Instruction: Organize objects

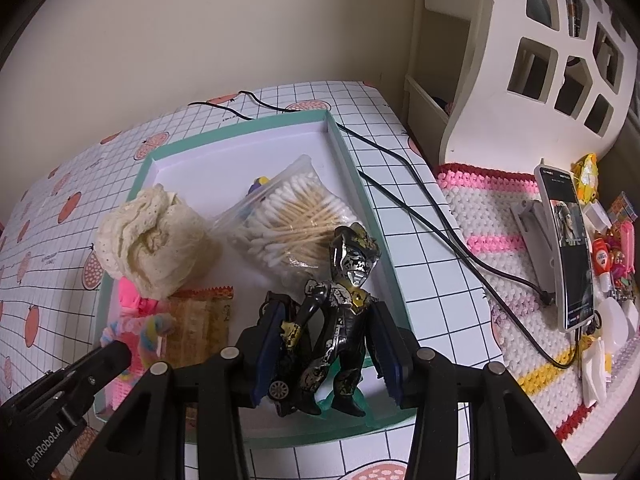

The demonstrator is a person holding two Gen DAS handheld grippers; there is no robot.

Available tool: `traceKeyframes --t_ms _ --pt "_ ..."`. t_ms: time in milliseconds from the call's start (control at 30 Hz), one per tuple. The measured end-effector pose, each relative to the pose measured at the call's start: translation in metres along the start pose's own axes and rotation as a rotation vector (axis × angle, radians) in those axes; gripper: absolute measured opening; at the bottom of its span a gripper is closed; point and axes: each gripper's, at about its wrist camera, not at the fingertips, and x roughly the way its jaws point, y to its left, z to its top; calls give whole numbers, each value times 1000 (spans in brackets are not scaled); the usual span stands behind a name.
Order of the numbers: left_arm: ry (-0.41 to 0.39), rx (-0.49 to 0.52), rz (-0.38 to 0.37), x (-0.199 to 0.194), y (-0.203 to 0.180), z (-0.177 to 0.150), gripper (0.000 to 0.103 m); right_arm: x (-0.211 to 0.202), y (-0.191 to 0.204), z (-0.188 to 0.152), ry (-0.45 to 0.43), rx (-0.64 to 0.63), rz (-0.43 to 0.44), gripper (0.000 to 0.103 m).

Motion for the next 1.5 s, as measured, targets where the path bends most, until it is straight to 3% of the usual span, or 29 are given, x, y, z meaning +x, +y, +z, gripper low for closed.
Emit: traceKeyframes --t_ms 367,700,1133,1267,1500 --pt "-5 5 -1 3 0 3 9 2 4 2 -14 -2 -4 48" --pt "-17 7 -24 -4 -2 4 33 -2 8 3 -27 -15 0 59" --pt "-78 4 -41 -25 -2 10 44 -22 16 6 -82 -30 12 63" --pt "-100 -6 -16 -31 2 12 54 -26 21 5 -91 -41 19 64" --pt "-97 -37 63 -30 16 14 68 -26 24 2 -84 -43 31 76"
